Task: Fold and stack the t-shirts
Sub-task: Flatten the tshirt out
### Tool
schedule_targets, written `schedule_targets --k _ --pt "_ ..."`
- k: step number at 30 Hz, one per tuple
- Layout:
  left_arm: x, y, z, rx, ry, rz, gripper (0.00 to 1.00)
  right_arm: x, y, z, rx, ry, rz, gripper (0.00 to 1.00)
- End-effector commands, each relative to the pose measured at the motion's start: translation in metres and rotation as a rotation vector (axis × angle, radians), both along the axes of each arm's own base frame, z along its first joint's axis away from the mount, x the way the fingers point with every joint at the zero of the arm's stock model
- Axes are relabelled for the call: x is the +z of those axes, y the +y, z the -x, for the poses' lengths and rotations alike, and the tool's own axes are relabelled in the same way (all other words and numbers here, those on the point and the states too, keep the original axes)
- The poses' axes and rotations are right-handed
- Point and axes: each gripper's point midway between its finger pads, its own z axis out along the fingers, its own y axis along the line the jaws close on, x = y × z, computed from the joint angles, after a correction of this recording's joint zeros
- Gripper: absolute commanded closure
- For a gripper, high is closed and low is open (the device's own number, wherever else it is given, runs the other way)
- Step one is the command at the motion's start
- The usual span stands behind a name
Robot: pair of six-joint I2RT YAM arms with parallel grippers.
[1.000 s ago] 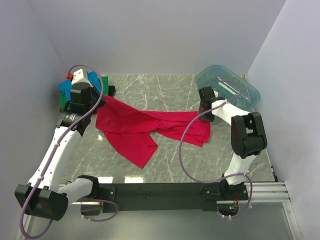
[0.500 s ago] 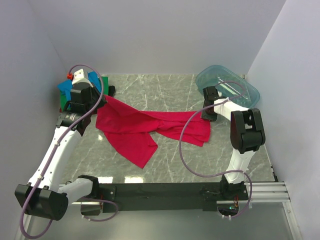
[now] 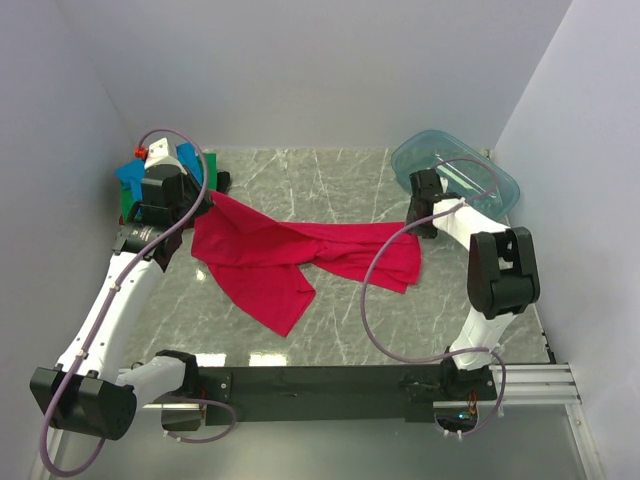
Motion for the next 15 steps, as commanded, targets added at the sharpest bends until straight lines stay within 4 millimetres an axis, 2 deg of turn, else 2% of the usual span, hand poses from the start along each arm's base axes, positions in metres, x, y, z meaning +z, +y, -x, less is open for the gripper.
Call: schedule_targets --k 1,7,15 --pt "0.011 0.0 -0.004 -0.011 -0.042 -0.007 1.0 0.017 0.006 -0.007 0.031 -0.061 -0.034 0.54" --pt "0.012 0.001 -0.003 -0.01 -0.045 -0.008 0.99 -0.008 0.012 -0.008 0.044 0.007 -0.057 0.55" --pt "0.012 0.001 -0.002 -0.009 -0.045 -0.01 0.99 -0.017 0.011 -0.009 0.04 0.031 -0.05 0.57"
